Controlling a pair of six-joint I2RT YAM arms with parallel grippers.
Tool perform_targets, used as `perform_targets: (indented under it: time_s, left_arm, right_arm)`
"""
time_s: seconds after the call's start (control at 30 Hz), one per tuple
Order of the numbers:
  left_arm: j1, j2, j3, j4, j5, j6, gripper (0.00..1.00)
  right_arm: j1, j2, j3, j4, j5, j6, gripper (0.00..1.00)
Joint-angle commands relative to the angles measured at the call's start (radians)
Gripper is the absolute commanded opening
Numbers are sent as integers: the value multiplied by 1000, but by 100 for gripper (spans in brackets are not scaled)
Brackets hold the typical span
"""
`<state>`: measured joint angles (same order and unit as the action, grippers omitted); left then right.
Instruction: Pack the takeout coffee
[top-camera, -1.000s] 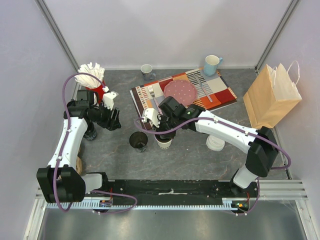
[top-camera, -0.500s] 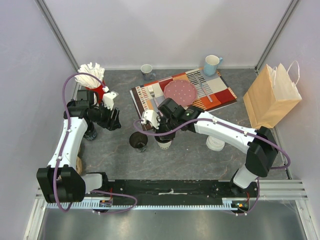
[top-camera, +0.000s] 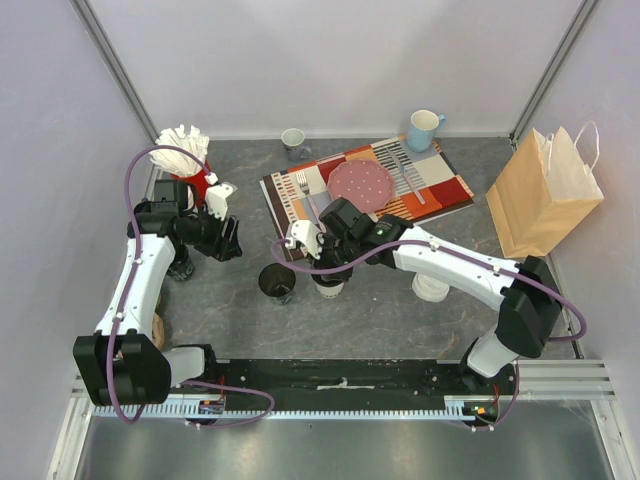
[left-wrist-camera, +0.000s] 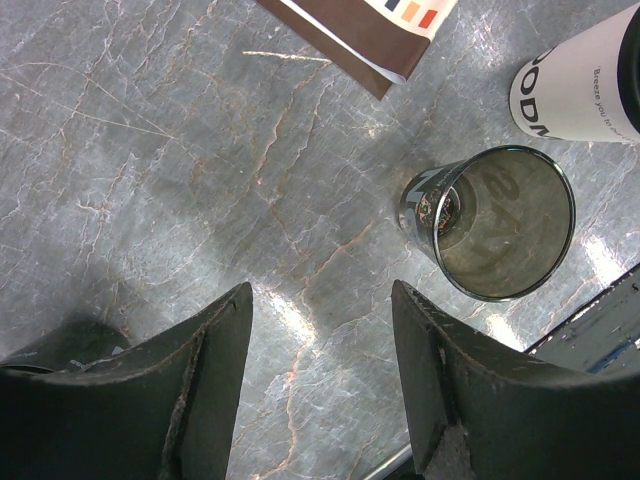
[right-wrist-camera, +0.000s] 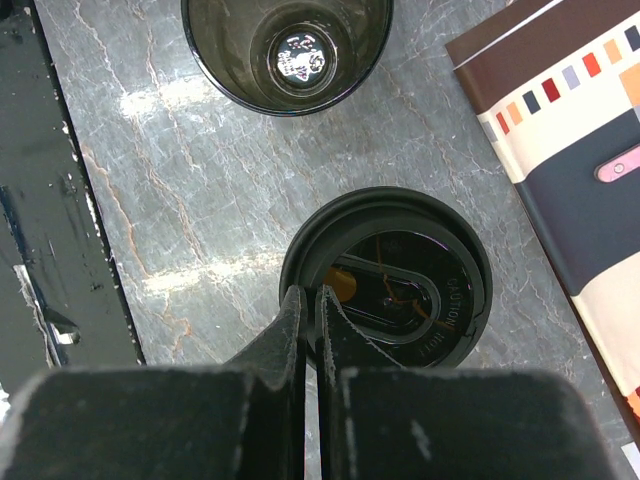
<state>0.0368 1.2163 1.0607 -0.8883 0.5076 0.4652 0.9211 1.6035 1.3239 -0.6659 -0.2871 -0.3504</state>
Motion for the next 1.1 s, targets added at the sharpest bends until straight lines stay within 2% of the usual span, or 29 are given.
perform_targets:
  time_s: [0.0,1.07]
  left_arm:
    - [-5,-14,30,0,3,9,65]
    - [-5,-18,25,-6,-12,26,65]
  right_arm:
    - [9,-47,-11,15,29,18,0]
    - [10,-47,-28,80,-6,27,0]
